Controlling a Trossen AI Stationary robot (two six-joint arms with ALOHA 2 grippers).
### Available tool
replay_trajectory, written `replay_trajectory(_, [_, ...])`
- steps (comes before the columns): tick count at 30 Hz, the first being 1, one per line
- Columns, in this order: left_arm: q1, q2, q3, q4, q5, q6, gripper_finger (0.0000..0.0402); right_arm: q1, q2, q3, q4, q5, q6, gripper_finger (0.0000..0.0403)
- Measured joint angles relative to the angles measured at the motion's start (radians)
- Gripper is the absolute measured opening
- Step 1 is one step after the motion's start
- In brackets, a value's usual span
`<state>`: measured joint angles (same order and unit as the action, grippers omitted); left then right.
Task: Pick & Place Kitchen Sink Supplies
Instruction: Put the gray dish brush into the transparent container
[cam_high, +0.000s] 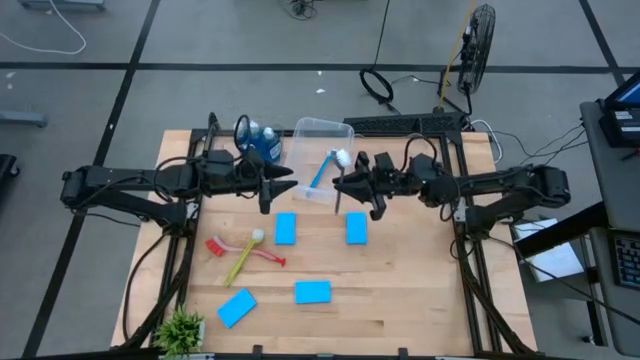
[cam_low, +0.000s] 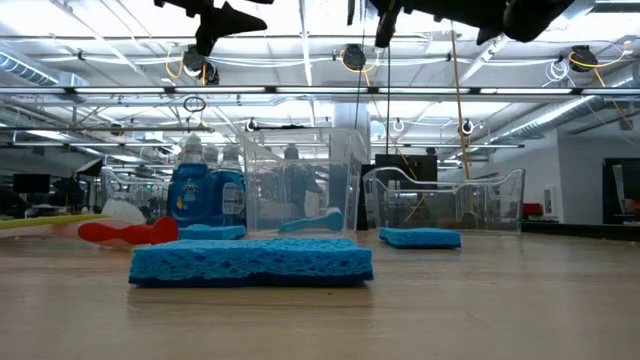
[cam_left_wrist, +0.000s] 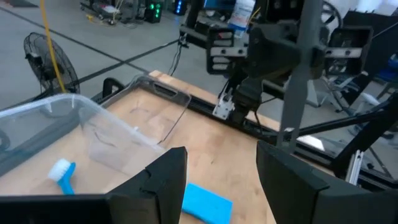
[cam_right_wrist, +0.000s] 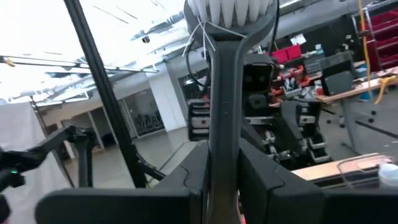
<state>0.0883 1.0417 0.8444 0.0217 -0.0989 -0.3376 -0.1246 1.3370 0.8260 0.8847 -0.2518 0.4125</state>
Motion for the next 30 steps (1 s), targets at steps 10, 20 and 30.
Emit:
replay_trajectory(10, [0.000, 0.000, 0.000, 0.014, -0.005, 0.020, 0.0196, -0.001, 0.076, 0.053, -0.005, 0.135, -0.060, 0.0045])
replay_trajectory(20, [0.000, 0.010, 0.000, 0.040, -0.024, 0.049, 0.0210, -0.001, 0.134, 0.116, -0.011, 0.347, -0.119, 0.0045])
replay_trajectory(30, [-0.001, 0.085, -0.001, 0.155, -0.062, 0.133, 0.0214, 0.010, 0.195, 0.193, -0.006, 0.430, -0.138, 0.0045])
